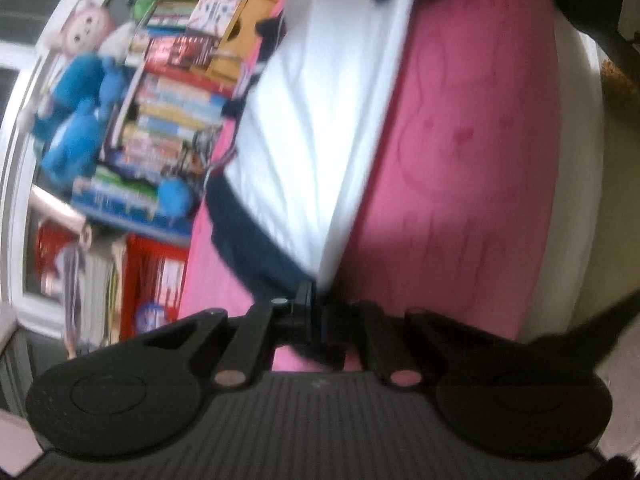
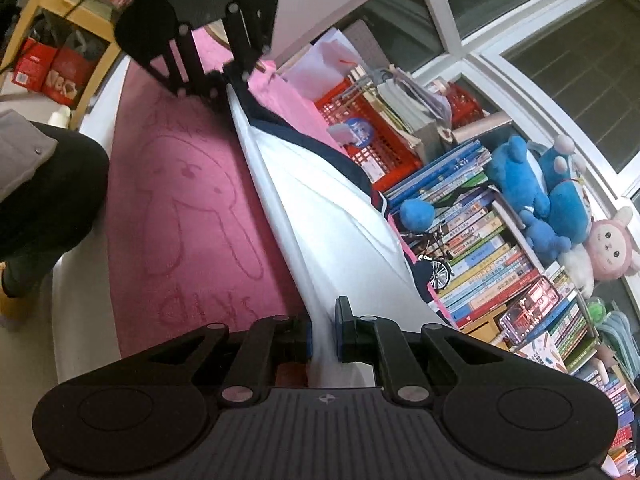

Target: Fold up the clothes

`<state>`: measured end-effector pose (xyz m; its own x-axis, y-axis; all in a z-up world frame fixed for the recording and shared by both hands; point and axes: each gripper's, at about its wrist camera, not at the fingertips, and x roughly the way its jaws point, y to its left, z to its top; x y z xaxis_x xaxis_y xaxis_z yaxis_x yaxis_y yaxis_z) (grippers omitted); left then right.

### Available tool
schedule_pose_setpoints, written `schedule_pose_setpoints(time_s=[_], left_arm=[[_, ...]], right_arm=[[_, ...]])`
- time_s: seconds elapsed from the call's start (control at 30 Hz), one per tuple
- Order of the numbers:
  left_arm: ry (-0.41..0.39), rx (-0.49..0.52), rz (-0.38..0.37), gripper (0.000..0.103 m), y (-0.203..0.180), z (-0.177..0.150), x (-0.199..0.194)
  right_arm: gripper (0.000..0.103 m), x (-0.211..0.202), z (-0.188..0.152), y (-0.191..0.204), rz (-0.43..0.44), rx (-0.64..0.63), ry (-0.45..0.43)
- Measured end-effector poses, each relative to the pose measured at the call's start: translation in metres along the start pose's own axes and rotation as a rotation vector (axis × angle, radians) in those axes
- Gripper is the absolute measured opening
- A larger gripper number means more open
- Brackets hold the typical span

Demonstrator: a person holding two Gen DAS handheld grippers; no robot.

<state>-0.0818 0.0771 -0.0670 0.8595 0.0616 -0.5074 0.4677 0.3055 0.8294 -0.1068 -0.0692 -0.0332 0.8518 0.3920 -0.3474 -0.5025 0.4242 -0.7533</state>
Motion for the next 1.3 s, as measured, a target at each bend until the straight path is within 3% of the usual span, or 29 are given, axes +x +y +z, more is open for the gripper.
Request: schedule_pose_setpoints(time_s=[0.27, 0.4, 0.5, 0.63, 0.8, 0.9, 0.97, 1.03, 1.07, 1.3], left_arm=[[-0.024, 0.035, 0.023, 0.011, 0.001, -0.018, -0.003], [0.164, -0.026, 0.081, 0.01, 0.008, -0.051, 0.001], [0.178, -0.128, 0.124, 0.015, 0.018, -0.059, -0.012], [0.022, -0.172, 0.108, 0.034, 0.02, -0.031, -0.029], [-0.252, -0.079, -0.035, 0.05, -0.004, 0.034, -0.046], [-0.325, -0.006, -0.063, 0.05, -0.02, 0.059, -0.034], [-0.337, 0.0, -0.043, 0.046, -0.022, 0.067, -0.019], [-0.294, -0.048, -0.065, 0.028, -0.013, 0.069, -0.005], [-0.269, -0.074, -0.082, 0.01, -0.009, 0.071, 0.002], [-0.218, -0.119, -0.13, 0.005, 0.003, 0.057, 0.009]], right_arm=[[0.012, -0.001, -0.001, 0.002, -0.007, -0.014, -0.007], [0.012, -0.001, -0.004, -0.002, -0.005, 0.01, -0.003], [0.012, -0.001, -0.003, -0.001, -0.012, 0.006, -0.004], [0.012, 0.0, 0.001, -0.003, -0.009, 0.011, 0.002], [0.012, -0.002, 0.005, -0.009, -0.013, 0.021, 0.004], [0.012, -0.003, 0.006, -0.012, -0.013, 0.031, 0.002], [0.012, -0.005, 0.006, -0.013, -0.013, 0.031, -0.001], [0.012, -0.006, 0.006, -0.013, -0.012, 0.025, -0.005], [0.012, -0.007, 0.004, -0.011, -0.013, 0.009, -0.007], [0.018, -0.022, -0.019, 0.001, -0.037, -0.193, -0.031]])
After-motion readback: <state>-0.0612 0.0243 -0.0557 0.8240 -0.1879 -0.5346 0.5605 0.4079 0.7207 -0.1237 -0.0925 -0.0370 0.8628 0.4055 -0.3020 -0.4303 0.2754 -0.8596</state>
